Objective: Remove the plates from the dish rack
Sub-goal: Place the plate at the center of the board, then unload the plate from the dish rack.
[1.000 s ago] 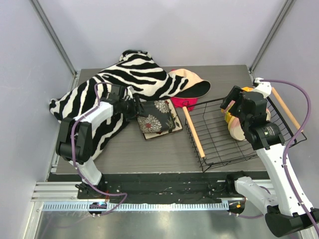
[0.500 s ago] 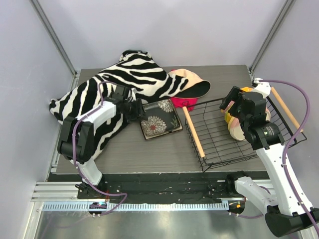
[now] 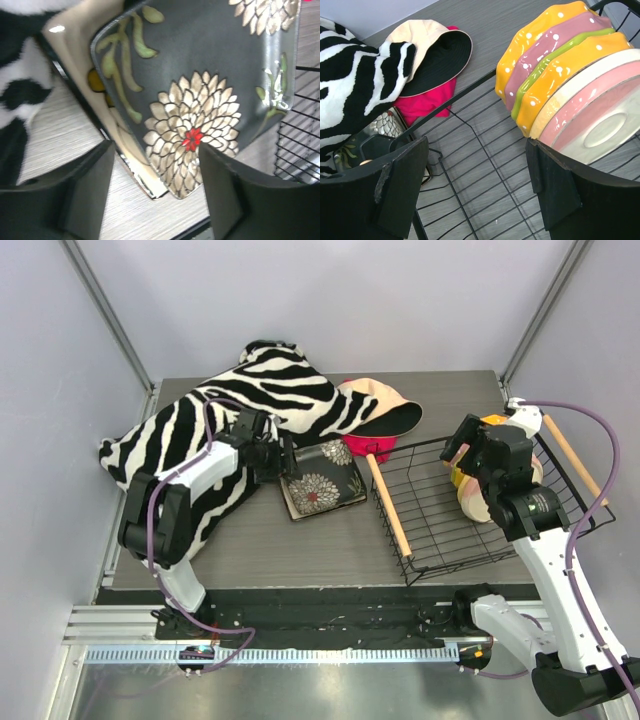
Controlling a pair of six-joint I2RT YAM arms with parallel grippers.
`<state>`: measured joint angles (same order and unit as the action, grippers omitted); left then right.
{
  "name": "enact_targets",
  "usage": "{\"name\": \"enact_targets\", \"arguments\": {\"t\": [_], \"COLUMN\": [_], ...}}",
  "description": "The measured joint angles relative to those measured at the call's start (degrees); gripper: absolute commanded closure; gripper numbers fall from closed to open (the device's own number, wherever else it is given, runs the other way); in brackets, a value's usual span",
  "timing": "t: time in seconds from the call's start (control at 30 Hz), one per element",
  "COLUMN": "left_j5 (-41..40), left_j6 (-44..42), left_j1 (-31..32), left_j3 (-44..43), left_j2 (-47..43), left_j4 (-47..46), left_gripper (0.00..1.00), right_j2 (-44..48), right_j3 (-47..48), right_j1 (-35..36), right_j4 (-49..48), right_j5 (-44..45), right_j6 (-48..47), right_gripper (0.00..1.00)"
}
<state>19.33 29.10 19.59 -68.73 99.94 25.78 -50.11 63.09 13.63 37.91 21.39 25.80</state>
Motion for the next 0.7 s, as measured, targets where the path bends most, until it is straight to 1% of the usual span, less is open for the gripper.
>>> {"name": "enact_targets", "arguments": {"t": [0.03,0.13,0.2,0.23,0.27,0.33,0.43,0.53,0.57,0.7], "left_j5": [-0.74,-3.3,-4.9,-5.7,-6.34,-7.37,-9.22,-10.8,-11.39,-12.79], "left_j6": [-0.44,-2.21,-3.26,-4.09,-4.59,-5.79,-7.26,-8.0,-8.37,-8.92], "left_j1": [0.0,0.0,0.0,0.0,0.0,0.0,0.0,0.0,0.0,0.0], "left_j3": [-0.28,-1.03,-1.81,-2.6,-3.56,-5.97,-11.69,-14.75,-14.95,-13.25], "left_j2": [-0.11,-1.51,-3.3,-4.39,-5.38,-7.21,-9.22,-11.43,-12.85,-17.4], "left_j4": [0.46,2.19,3.43,4.15,4.74,5.55,6.34,5.9,5.27,3.34], "left_gripper": [0.18,0.16,0.16,0.15,0.15,0.14,0.11,0.1,0.09,0.08], "right_j2": [0.0,-0.48,-1.77,-2.62,-3.69,-5.7,-7.93,-8.81,-8.94,-10.05], "right_j3": [0.0,0.2,1.2,1.7,2.27,3.13,3.91,4.33,4.55,5.2], "right_j1": [0.0,-0.11,-0.59,-1.07,-1.81,-4.09,-9.79,-14.84,-16.31,-18.53], "right_j4": [0.15,1.64,3.48,4.07,4.68,6.08,8.26,9.84,10.64,11.76], "right_j5": [0.48,2.01,2.99,3.3,3.5,3.82,3.72,3.3,3.32,3.34], "right_j6": [0.02,0.09,0.13,0.24,0.33,1.01,1.77,2.21,2.4,2.62], "right_gripper": [0.13,0.11,0.07,0.02,0.01,0.01,0.01,0.01,0.01,0.03]}}
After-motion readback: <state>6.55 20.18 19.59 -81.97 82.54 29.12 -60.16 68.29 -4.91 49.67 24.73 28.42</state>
